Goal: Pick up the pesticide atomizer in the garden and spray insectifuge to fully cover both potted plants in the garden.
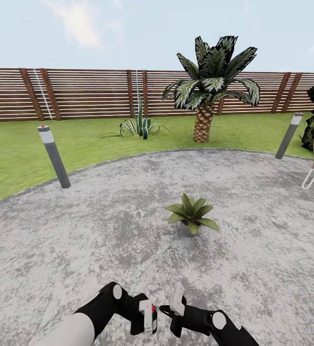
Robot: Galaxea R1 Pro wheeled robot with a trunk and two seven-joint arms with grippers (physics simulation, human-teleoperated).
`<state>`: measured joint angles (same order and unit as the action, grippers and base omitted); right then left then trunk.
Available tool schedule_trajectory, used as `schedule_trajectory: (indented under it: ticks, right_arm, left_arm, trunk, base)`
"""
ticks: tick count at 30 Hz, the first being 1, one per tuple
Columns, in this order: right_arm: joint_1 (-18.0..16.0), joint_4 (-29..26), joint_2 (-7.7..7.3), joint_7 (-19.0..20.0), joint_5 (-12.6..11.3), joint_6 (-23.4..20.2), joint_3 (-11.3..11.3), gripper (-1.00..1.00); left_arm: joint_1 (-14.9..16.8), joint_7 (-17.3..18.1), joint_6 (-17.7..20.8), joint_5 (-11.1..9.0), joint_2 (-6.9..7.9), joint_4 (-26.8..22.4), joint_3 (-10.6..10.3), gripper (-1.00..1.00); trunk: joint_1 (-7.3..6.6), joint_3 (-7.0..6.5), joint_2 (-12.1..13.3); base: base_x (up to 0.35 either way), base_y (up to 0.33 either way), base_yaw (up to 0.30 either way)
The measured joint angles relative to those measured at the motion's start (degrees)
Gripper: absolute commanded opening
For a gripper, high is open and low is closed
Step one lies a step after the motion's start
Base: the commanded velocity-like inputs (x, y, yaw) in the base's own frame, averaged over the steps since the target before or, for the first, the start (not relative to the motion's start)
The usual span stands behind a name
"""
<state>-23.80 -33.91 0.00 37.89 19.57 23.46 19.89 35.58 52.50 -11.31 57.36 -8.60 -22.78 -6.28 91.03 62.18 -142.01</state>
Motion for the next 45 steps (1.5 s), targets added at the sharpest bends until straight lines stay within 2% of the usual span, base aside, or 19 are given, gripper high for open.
schedule_trajectory:
  ticks: [7,18,25,26,29,38,39,43,45]
  right_arm:
    - [0.0,0.01,-0.01,0.0,-0.04,-0.05,0.0,-1.0]
    - [0.0,0.01,0.0,0.0,0.01,-0.01,0.0,-1.0]
    - [0.0,0.01,0.0,0.0,0.01,-0.04,0.0,-1.0]
    - [0.0,0.01,0.0,0.0,0.01,-0.05,0.0,-1.0]
    - [0.0,0.01,0.0,0.0,0.01,-0.04,0.0,-1.0]
    - [0.0,-0.01,-0.03,0.01,0.05,-0.06,-0.05,-1.0]
    - [0.0,-0.01,-0.06,0.02,0.07,-0.06,-0.08,1.0]
    - [0.0,-0.06,-0.15,0.0,0.08,-0.07,-0.21,1.0]
    - [0.0,-0.03,-0.16,-0.24,0.06,-0.09,-0.29,1.0]
  left_arm:
    - [0.0,0.01,-0.14,-0.06,-0.71,0.0,0.01,-1.0]
    - [0.03,0.02,-0.21,-0.29,-0.79,0.0,0.01,-1.0]
    - [0.01,-0.02,-0.06,-0.14,0.39,0.26,-0.15,-1.0]
    - [0.0,-0.02,-0.04,0.04,0.97,0.27,-0.13,-1.0]
    - [-0.23,-0.02,-0.01,0.06,4.6,0.28,-0.08,-1.0]
    - [-0.7,-0.07,-0.23,-0.19,13.55,0.32,0.43,-1.0]
    - [-0.7,-0.08,-0.24,-0.2,14.47,0.38,0.47,-1.0]
    - [-0.68,-0.15,-0.02,-0.46,18.47,0.45,0.86,-1.0]
    - [-0.7,-0.22,-0.1,-1.16,19.64,0.44,2.58,-1.0]
  trunk:
    - [0.0,0.0,0.0]
    - [0.0,0.0,0.0]
    - [0.0,0.0,0.0]
    - [0.0,0.0,0.0]
    - [0.0,0.0,0.0]
    - [0.0,0.0,0.0]
    - [0.0,0.0,0.0]
    - [0.0,0.0,0.0]
    - [0.0,0.0,0.0]
  base:
    - [0.0,0.0,0.0]
    - [0.0,0.0,0.0]
    - [0.0,0.0,0.0]
    - [0.0,0.0,0.0]
    - [0.0,0.0,0.0]
    - [0.0,0.0,0.0]
    - [0.0,0.0,0.0]
    - [0.0,0.0,0.0]
    - [0.0,0.0,0.0]
